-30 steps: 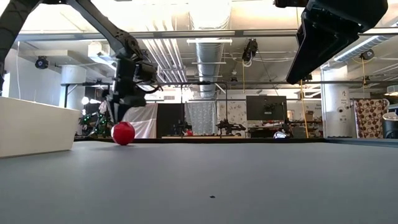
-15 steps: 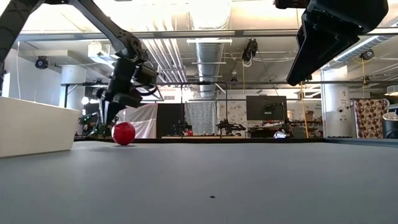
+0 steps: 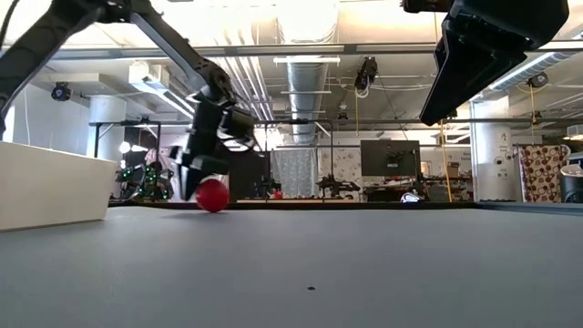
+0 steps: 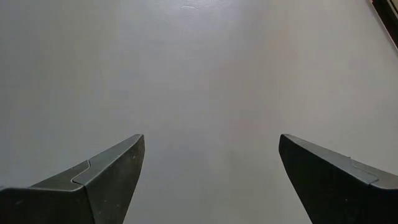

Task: Sort produce into baskets
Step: Put the red tomato into the black bin

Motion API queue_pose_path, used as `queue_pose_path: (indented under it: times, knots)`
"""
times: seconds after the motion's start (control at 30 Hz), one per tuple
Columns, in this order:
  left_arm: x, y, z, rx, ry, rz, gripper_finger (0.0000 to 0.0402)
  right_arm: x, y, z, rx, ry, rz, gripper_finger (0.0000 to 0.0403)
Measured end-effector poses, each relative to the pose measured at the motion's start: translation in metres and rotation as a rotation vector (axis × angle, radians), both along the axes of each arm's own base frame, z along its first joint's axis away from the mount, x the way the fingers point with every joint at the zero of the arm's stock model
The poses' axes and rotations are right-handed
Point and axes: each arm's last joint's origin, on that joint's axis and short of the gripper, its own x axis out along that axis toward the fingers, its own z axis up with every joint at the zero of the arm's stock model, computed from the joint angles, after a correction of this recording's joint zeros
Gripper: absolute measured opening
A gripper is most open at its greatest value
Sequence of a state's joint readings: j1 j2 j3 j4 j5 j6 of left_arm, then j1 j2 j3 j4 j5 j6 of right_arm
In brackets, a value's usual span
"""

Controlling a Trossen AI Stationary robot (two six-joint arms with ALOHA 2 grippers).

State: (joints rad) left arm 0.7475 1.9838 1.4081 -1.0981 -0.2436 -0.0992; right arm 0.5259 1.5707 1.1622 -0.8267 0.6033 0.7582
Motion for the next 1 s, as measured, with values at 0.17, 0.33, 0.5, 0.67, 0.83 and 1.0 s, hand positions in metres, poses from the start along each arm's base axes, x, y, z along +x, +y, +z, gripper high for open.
queue_pose_path:
  times: [0.17,0.33,0.5,0.67,0.83,1.0]
  knots:
    - [0.031,0.012,-0.002,0.028,-0.032,-0.04,0.0057,0.0,0.0,0.0,0.001,0.0,0.0,0.0364]
    - [0.069,0.012,-0.007,0.048,-0.059,-0.113,0.0057,-0.001,0.0,-0.002,0.003,0.001,-0.006,0.0364]
    - [0.109,-0.009,-0.02,-0.046,-0.125,-0.249,0.0057,-0.004,-0.001,-0.007,0.009,0.025,-0.005,0.0364]
    - [0.146,-0.035,-0.02,-0.025,-0.165,-0.382,0.0057,-0.008,-0.004,-0.015,0.014,0.045,-0.027,0.0364]
    - [0.173,-0.052,-0.004,0.058,-0.225,-0.46,0.0057,-0.011,-0.005,-0.019,0.007,0.059,-0.039,0.0364]
    - [0.18,-0.056,0.014,0.052,-0.265,-0.487,0.0057,-0.013,-0.008,-0.016,-0.045,0.057,-0.048,0.0364]
